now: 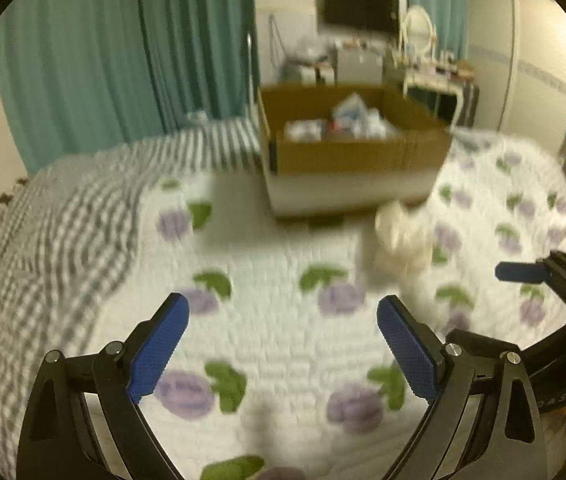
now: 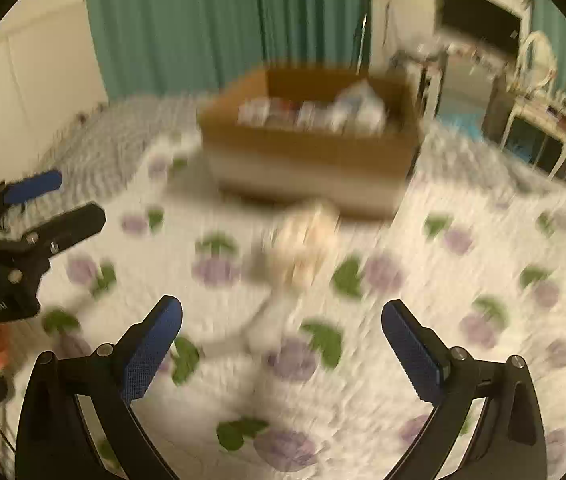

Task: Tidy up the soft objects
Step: 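Move both grippers back to the last items on the bed, then grasp the white plastic piece with the right gripper while the left grasps the cream scrunchie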

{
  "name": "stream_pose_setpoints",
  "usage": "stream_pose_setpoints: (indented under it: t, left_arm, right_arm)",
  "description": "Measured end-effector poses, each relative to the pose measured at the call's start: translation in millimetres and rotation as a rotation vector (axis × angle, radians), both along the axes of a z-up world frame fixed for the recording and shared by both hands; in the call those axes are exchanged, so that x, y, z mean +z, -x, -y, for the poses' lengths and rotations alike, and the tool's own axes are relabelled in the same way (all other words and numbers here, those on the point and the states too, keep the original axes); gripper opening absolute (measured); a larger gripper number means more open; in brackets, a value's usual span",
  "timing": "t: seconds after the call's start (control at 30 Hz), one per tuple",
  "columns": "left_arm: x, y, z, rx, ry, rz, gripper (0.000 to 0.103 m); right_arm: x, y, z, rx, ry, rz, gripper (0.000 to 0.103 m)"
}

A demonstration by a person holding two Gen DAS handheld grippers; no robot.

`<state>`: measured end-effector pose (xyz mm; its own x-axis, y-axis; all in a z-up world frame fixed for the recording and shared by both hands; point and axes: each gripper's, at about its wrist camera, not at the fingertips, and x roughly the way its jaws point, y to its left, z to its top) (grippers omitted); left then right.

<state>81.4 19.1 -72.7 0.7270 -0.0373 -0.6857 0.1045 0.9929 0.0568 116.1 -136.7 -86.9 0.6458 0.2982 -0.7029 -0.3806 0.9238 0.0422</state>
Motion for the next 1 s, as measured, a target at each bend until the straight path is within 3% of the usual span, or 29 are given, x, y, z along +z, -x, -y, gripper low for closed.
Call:
stream_pose_setpoints:
  t: [0.07,0.17,0.37,0.43,0.7,0.73,0.77,0.87,1.0]
  left_arm:
    - [-8,1,-3,0.012,0.002,-0.026,0.097]
    - [-8,1,-5,0.011,0.020,-0.034,0.097]
    - [-19,-4,-7,0.036,0.013,-0.062,0.097]
    - [-22,-6,-8,0.040,0.012,-0.070,0.097]
    - [-24,-4,-9,0.069,-0.003,-0.067,0.097]
    - [-23,-3,-9,0.078,-0.009,-0.065,0.097]
    - [-22,-3,-9,0.085,-0.014,-0.063,0.097]
    - [-19,-1,-6,0.092,-0.026,-0.055,0.097]
    - [-11,2,-3,0.094,-0.014,-0.055,0.097]
  right_arm:
    - [-29,-3,-8,0.035,0.023,-0.077,0.100]
    - [-54,-7,-16,0.050,0.073,-0.105,0.100]
    - [-73,-15,-31,0.111,0.083,-0.149,0.092]
    - [-76,-18,-37,0.121,0.091,-0.155,0.079]
    - [-87,-26,-49,0.107,0.133,-0.139,0.052]
    - [-86,-24,-48,0.105,0.132,-0.133,0.039]
    - [-85,-23,-47,0.102,0.131,-0.126,0.034]
    - [-79,-21,-40,0.078,0.108,-0.105,0.028]
    - [-72,-17,-26,0.064,0.055,-0.114,0.026]
